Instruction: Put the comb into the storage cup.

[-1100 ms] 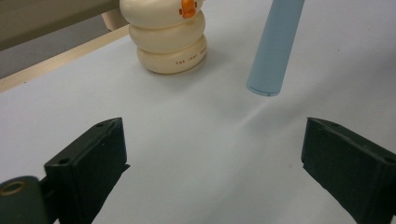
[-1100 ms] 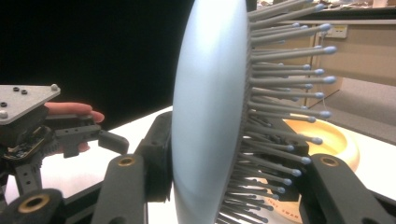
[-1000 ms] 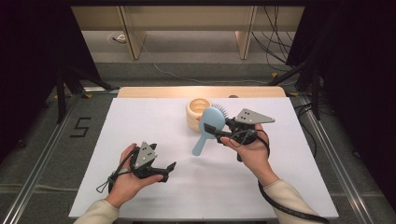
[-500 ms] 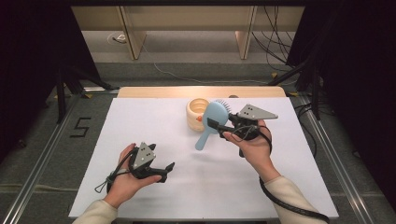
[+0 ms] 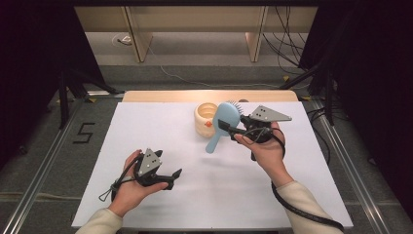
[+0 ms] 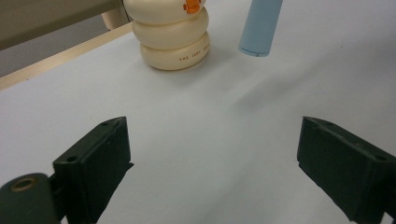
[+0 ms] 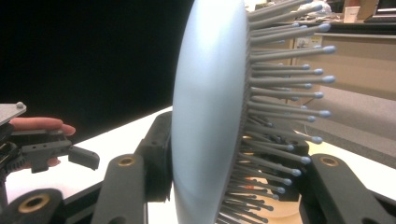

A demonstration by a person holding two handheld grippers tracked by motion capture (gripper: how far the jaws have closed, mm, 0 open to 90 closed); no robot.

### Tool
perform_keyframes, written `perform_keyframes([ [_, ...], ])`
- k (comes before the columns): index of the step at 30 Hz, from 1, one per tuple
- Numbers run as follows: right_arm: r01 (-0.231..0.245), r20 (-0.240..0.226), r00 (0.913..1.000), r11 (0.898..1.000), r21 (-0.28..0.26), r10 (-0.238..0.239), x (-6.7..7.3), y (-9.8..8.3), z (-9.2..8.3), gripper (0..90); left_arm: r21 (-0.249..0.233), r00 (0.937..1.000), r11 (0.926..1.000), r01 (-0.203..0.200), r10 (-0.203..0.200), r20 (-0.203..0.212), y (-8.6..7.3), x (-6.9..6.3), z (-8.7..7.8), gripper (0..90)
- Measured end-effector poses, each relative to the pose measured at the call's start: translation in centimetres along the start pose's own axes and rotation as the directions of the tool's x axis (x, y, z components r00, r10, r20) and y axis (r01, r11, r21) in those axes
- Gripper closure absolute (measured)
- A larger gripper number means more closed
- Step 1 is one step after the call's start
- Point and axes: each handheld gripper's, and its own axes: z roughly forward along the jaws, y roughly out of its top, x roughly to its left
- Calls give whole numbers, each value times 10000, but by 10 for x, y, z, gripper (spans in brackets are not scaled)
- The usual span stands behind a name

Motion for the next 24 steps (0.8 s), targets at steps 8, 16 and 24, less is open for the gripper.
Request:
perform_keyframes([
  [8,-50,174,9998,10000,-37,51,-4,4,1,516,2,10000,10000,47,-47,8,-1,1,0,102],
  [16,-7,231,9997,9999,-104,9,-6,7,3,515,-37,10000,10000,68,-68,12,0,0,0,116],
  [24,-6,329,9995,9999,-148,11,-9,9,4,514,-57,10000,10000,56,-56,-22,0,1,-1,118],
])
